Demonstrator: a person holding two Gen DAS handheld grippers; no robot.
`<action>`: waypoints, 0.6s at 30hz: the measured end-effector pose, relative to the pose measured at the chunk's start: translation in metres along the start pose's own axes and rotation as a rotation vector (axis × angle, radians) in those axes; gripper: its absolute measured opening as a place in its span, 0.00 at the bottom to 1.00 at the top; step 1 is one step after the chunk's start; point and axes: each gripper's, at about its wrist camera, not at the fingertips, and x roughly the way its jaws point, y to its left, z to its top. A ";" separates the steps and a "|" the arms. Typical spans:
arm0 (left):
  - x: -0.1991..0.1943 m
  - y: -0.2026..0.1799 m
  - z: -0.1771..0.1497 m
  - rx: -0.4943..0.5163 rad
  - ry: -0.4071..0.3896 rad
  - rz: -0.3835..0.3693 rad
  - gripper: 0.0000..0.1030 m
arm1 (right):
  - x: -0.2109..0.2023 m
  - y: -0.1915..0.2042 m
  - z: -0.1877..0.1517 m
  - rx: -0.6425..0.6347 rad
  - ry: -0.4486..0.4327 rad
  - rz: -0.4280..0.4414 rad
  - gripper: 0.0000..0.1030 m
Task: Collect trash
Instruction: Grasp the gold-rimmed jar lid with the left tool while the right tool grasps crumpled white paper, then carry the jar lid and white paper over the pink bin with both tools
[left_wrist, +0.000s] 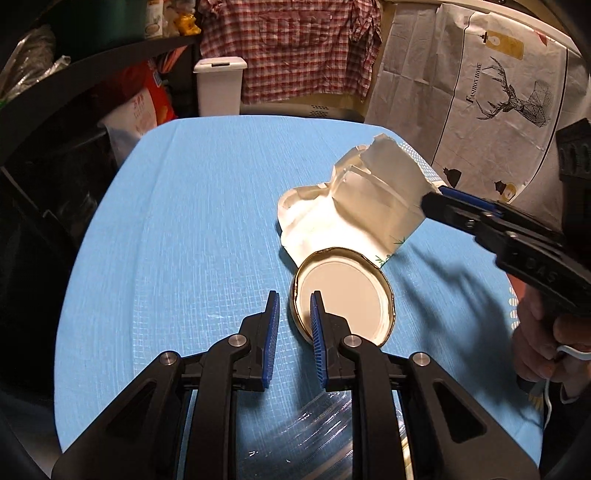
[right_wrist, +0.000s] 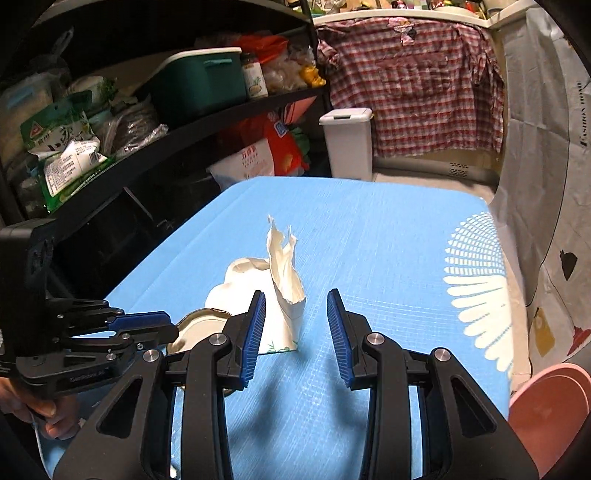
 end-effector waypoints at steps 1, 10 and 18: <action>0.001 0.000 0.001 -0.002 0.003 -0.005 0.17 | 0.002 0.001 0.000 -0.002 0.003 0.001 0.35; 0.008 0.000 0.002 0.005 0.029 0.013 0.04 | 0.010 0.005 -0.001 -0.038 0.020 -0.004 0.14; -0.007 0.006 0.007 -0.010 -0.007 0.034 0.04 | -0.010 0.001 0.001 -0.045 -0.019 -0.050 0.09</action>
